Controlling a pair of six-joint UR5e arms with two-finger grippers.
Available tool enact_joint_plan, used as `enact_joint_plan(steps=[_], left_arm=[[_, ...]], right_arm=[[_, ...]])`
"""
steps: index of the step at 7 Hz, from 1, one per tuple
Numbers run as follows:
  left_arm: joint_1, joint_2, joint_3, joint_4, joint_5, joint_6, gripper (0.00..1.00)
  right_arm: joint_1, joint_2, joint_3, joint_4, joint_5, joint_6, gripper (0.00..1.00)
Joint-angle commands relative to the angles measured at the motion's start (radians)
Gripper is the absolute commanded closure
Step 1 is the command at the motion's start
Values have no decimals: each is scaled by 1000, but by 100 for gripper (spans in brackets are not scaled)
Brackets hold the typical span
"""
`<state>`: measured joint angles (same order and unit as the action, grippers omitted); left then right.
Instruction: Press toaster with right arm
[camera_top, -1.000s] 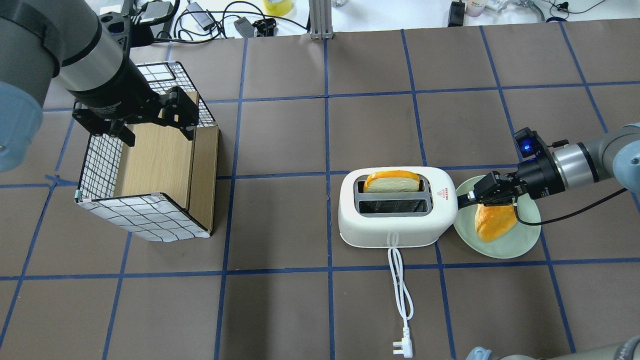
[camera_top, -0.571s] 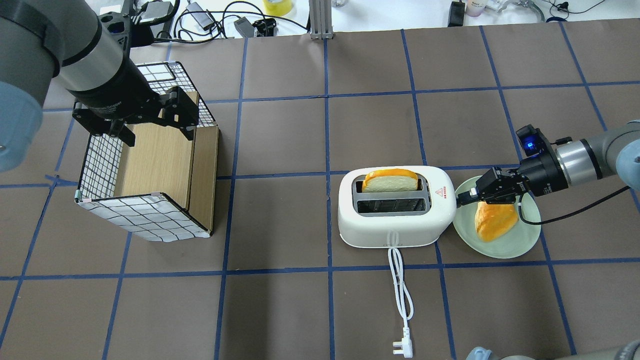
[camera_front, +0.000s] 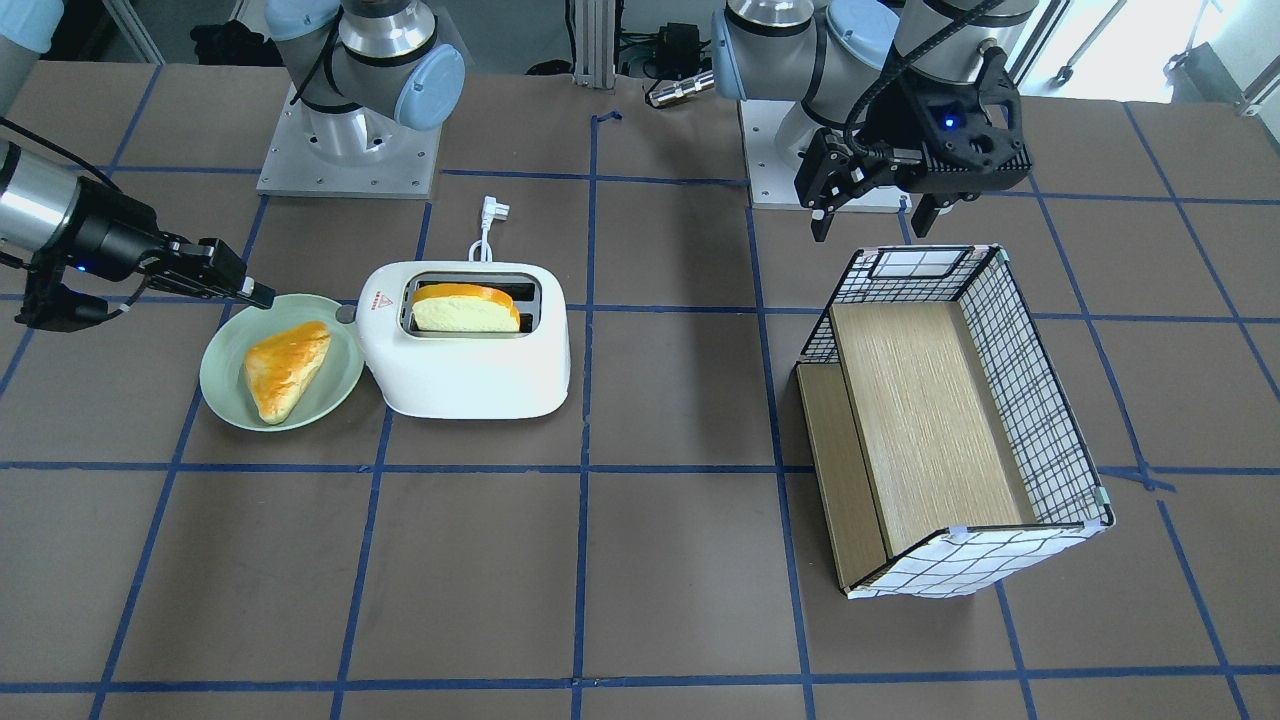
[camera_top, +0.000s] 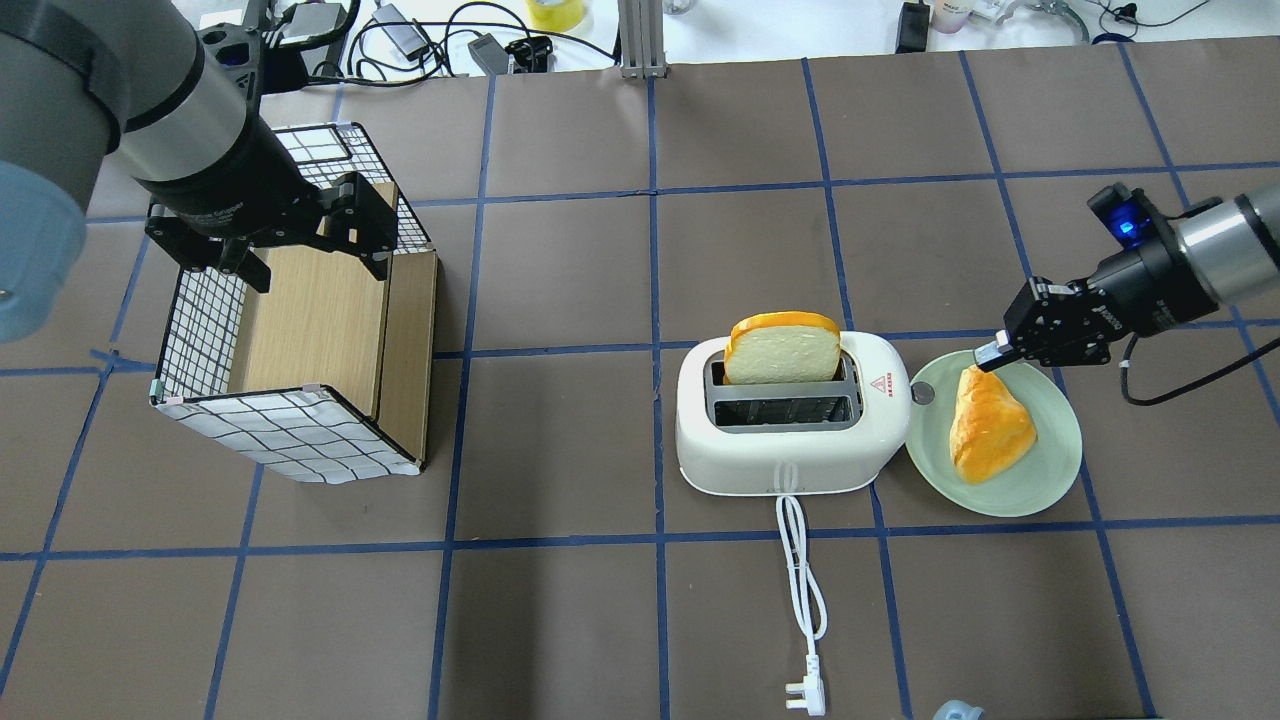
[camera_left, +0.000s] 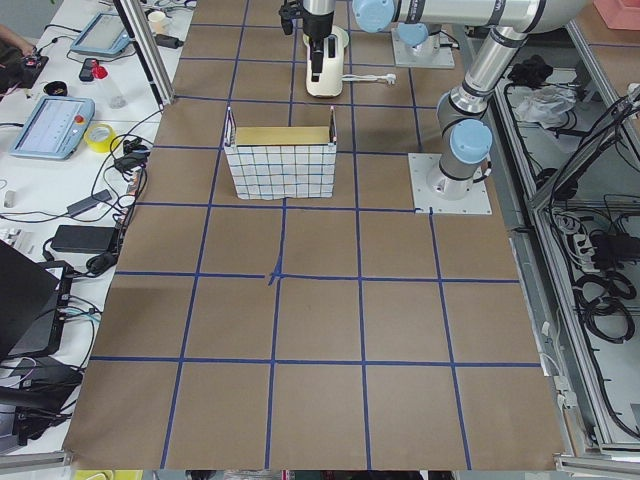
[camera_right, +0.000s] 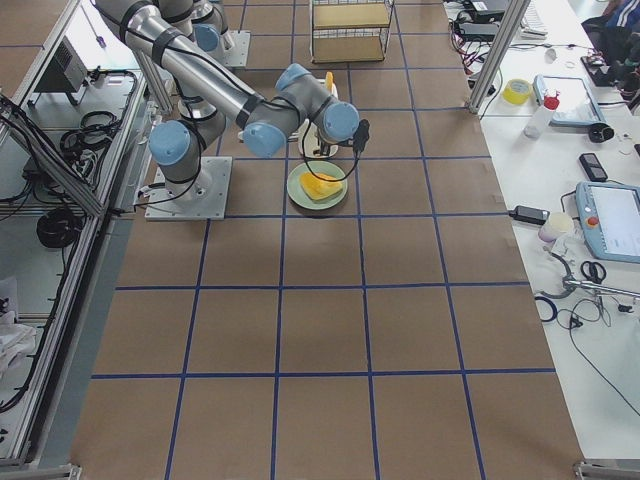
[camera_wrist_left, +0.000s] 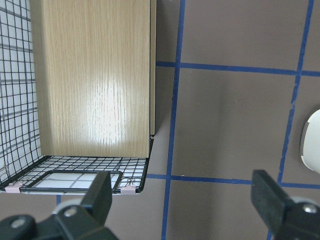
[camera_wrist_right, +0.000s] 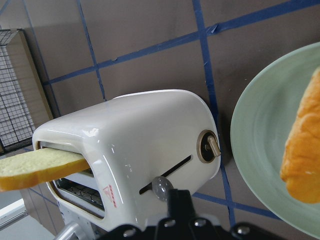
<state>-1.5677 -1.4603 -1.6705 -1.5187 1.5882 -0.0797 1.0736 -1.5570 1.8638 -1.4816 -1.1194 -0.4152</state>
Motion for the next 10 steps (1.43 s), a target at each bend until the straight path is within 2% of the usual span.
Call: enact_joint_plan(steps=[1, 2, 3, 5, 6, 7, 9, 10], left_arm=[[0, 0, 0, 0, 0, 0, 0], [0, 0, 0, 0, -1, 0, 0], [0, 0, 0, 0, -1, 0, 0], [0, 0, 0, 0, -1, 0, 0], [0, 0, 0, 0, -1, 0, 0], [0, 0, 0, 0, -1, 0, 0], [0, 0, 0, 0, -1, 0, 0], [0, 0, 0, 0, -1, 0, 0]], right_arm=[[163, -15, -185, 14, -251, 186, 91], [262, -14, -255, 14, -360, 267, 87], [340, -14, -287, 14, -416, 351, 83], [458, -12, -348, 11, -477, 499, 57], [509, -5, -371, 0, -491, 574, 39], [541, 0, -386, -34, -541, 610, 23], [552, 12, -374, -248, -539, 608, 2], [554, 14, -373, -249, -542, 608, 1]])
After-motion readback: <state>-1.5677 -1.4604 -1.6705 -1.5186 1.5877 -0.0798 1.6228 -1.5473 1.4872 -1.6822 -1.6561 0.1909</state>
